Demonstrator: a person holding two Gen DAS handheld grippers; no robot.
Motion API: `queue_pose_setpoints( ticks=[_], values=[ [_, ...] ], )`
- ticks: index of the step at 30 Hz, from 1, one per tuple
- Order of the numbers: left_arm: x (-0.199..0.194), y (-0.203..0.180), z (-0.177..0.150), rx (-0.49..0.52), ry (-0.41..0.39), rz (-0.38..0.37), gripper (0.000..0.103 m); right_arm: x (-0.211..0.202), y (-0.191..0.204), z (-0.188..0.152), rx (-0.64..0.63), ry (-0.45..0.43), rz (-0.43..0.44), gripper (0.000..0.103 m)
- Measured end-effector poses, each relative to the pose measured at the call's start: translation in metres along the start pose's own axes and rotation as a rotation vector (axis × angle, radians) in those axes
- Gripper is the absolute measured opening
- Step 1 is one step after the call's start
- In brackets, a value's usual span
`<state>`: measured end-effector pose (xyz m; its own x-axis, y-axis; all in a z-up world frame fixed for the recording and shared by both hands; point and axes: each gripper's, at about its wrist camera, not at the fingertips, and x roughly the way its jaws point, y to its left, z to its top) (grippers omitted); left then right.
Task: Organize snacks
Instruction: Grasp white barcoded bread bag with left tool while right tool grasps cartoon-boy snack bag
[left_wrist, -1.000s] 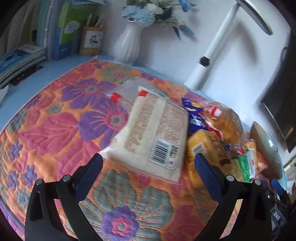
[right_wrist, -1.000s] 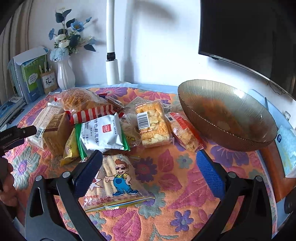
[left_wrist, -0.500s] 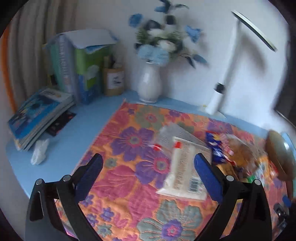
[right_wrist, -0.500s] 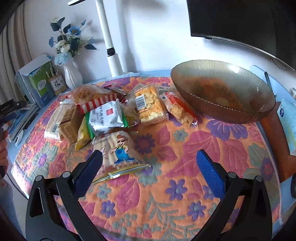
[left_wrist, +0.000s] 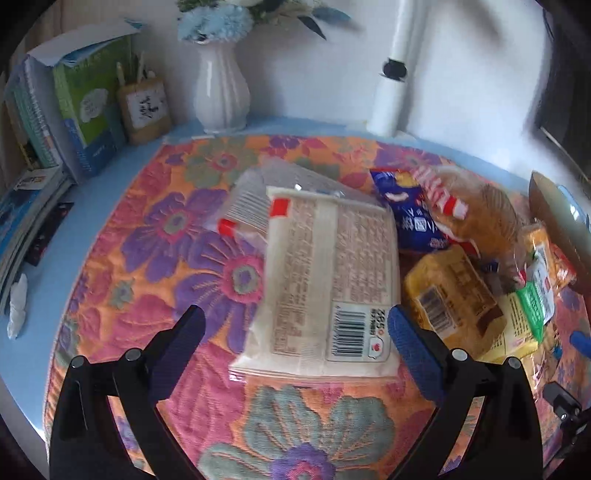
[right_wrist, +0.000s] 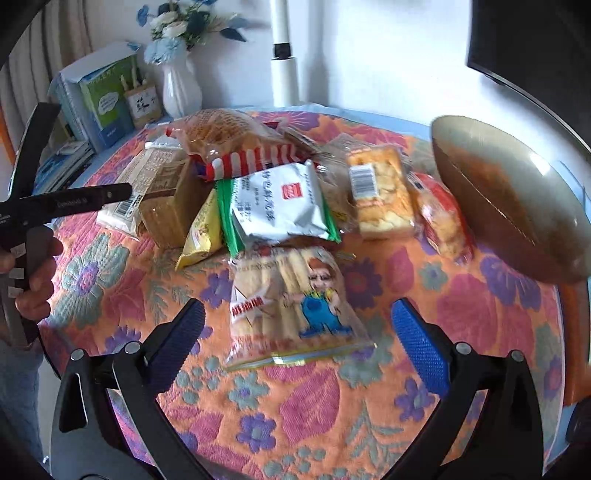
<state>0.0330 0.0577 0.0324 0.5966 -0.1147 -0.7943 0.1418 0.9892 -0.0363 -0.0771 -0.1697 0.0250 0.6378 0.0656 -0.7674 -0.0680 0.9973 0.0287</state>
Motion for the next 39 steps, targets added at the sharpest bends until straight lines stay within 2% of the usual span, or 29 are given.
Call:
queue_pose_setpoints(
  ticks=[4, 7, 10, 12, 17, 25, 30, 37, 39],
  values=[
    [0.011, -0.012, -0.004, 0.040, 0.006, 0.011, 0.098, 0.019, 0.003, 0.005, -0.042, 0.037, -0.035, 0.100],
    [0.018, -0.018, -0.005, 0.047, 0.021, -0.023, 0.098, 0.028, 0.001, 0.003, -0.026, 0.045, -0.021, 0.100],
    [0.024, -0.025, -0.009, 0.079, 0.014, 0.005, 0.098, 0.039, -0.003, -0.001, -0.010, 0.070, -0.015, 0.100],
    [0.027, -0.025, -0.011, 0.083, 0.019, -0.005, 0.098, 0.040, -0.006, -0.001, 0.004, 0.075, -0.001, 0.100],
    [0.030, -0.026, -0.011, 0.072, 0.030, -0.017, 0.097, 0.039, -0.009, -0.001, 0.025, 0.065, 0.010, 0.100],
    [0.023, -0.008, -0.011, 0.002, -0.003, -0.122, 0.097, 0.037, -0.009, -0.003, 0.032, 0.054, 0.000, 0.100],
    [0.023, -0.008, -0.011, 0.012, -0.014, -0.101, 0.097, 0.037, -0.005, -0.002, 0.015, 0.044, -0.022, 0.100],
    [0.022, -0.009, -0.012, 0.030, -0.025, -0.068, 0.080, 0.040, 0.000, -0.002, 0.014, 0.052, -0.040, 0.099],
    [0.022, -0.009, -0.012, 0.032, -0.033, -0.066, 0.079, 0.042, -0.003, -0.002, 0.015, 0.055, -0.029, 0.088]
  ],
)
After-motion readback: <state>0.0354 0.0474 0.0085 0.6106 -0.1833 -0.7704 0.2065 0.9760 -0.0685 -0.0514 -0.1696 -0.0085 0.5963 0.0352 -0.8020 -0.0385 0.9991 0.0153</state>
